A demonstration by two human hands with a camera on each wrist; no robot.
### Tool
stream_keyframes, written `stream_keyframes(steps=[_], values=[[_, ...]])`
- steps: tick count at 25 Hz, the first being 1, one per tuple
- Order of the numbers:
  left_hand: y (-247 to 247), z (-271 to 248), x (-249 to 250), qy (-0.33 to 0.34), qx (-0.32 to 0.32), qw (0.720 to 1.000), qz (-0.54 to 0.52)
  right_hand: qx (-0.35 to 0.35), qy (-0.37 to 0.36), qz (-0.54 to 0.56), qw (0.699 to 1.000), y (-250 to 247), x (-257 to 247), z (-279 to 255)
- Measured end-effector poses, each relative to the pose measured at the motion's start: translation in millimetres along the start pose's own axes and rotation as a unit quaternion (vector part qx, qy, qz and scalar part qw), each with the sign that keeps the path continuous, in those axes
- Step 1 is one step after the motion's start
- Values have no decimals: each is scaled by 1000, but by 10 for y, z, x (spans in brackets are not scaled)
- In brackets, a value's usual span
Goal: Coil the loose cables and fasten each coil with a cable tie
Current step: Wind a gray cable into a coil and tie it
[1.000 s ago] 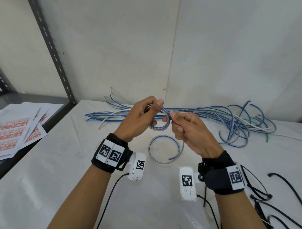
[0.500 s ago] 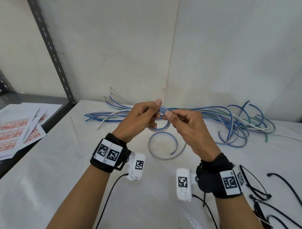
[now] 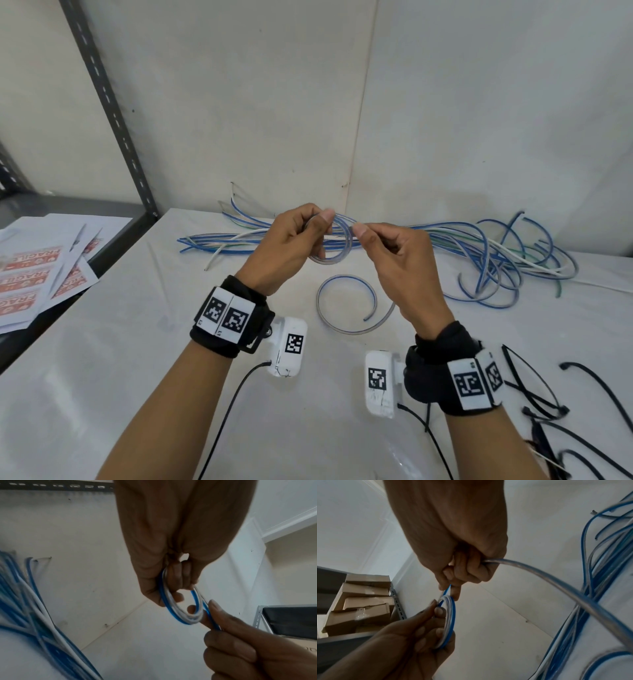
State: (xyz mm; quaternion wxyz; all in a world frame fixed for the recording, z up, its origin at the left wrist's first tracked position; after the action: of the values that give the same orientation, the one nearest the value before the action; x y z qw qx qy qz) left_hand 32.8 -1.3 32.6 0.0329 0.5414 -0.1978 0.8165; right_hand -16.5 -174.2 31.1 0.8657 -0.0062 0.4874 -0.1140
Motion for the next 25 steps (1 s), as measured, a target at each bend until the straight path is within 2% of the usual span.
stream_keyframes(steps=[5,8,10,12,14,16,18,22,25], values=[[80,36,-52,-8,31,995,-95,-24,71,94,993,115,61,-38],[140,36,-34,-26,30,988,-147,-16,28,48,998,131,61,-39],[109,47,-7,-75,-2,981,-178,-24,31,37,999,73,68,-19],[60,38,26,-155,-61,968,-189,-77,47,24,996,14,72,-2],[37,2,34,-192,-108,968,-117,-137,41,-36,989,-10,70,-4],[39,-49,34,-176,-133,975,-2,-179,26,-99,979,-10,82,-13],[54,-83,22,-157,-150,974,60,-205,27,-136,969,-11,109,-24],[78,-42,-5,-139,-109,981,77,-186,25,-137,973,-19,88,-21],[46,-9,29,-115,-62,991,35,-141,49,-41,988,-45,37,-13]])
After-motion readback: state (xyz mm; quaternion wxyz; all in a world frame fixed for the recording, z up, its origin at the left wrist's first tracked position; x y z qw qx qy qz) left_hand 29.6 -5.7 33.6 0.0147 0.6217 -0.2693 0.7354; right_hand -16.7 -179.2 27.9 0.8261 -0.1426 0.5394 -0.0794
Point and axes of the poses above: each hand's wrist, its own z-axis towards the middle knuckle, its own y-axis out of the palm, x = y × z, the point moved 2 cm from there along z, towards the middle knuckle, and after that the axes turned 10 degrees about z, right-handed, at the moved point
